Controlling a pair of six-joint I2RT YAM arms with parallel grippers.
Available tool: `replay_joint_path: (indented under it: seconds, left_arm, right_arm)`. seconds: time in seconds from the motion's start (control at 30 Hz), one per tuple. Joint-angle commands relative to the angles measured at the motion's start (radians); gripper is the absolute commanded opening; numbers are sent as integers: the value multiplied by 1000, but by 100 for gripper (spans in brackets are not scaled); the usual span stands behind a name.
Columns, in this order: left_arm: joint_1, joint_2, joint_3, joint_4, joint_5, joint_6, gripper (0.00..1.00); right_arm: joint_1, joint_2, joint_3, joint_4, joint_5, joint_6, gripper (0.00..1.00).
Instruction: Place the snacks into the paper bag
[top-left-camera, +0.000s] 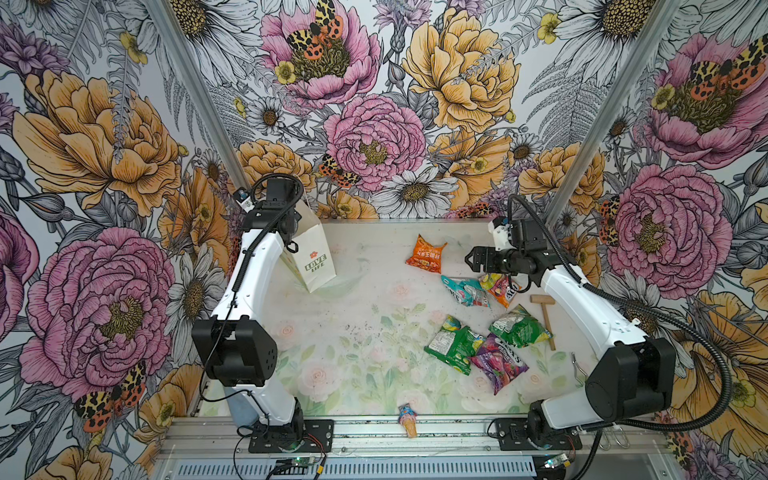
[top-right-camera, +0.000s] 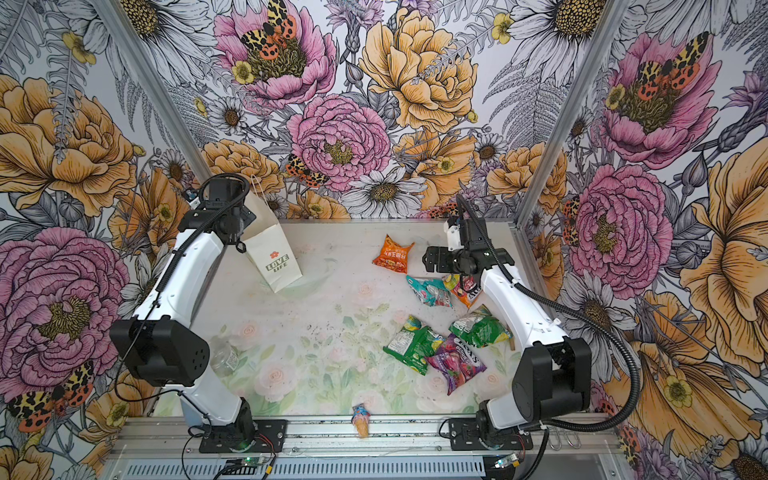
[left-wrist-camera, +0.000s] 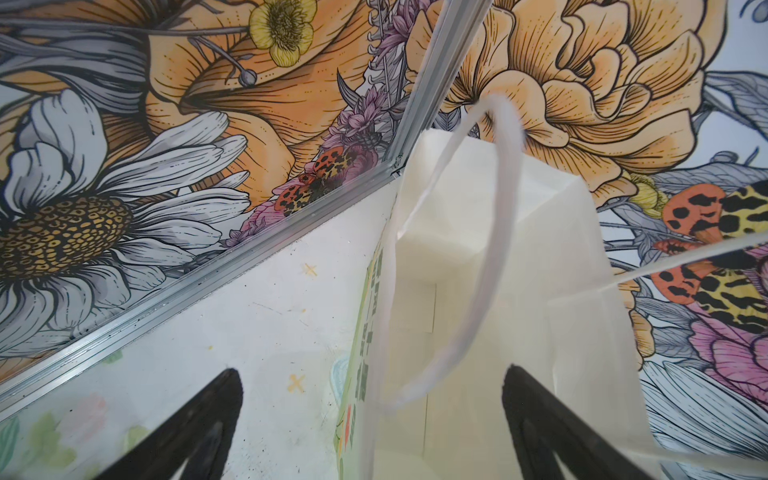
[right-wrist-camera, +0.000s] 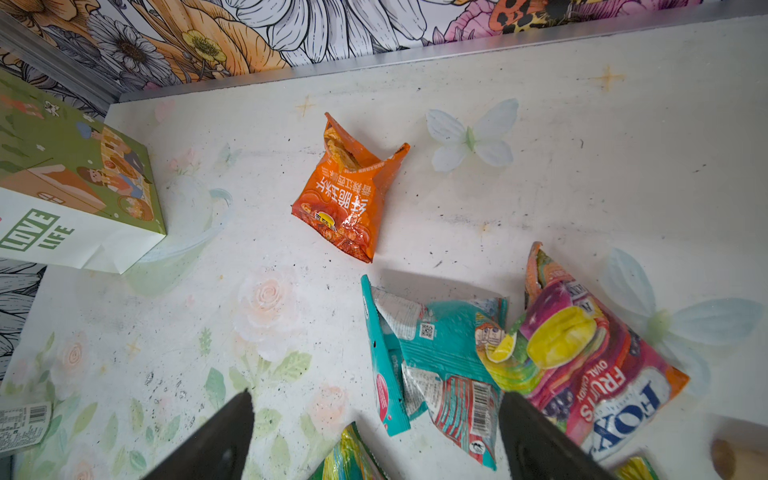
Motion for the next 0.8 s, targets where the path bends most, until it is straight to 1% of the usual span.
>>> replay_joint_path:
  seconds: [0.0, 0.2, 0.33, 0.53, 0.77]
  left_arm:
    - [2, 33, 35, -6, 28, 21, 99]
    - [6, 63, 42, -4, 35, 12, 99]
    - [8, 78, 56, -4, 43, 21, 96]
    - [14, 85, 55, -4, 59, 19, 87]
    - [15, 76, 41, -4, 64, 20, 81]
  right_arm:
    - [-1, 10, -2, 8, -9, 10, 94]
    - [-1, 16, -1, 9, -7, 11, 93]
    - [-1, 16, -8, 8, -2, 9, 92]
    - [-1, 16, -16, 11, -3, 8, 91]
    - [-1, 13, -16, 13, -4, 11, 89]
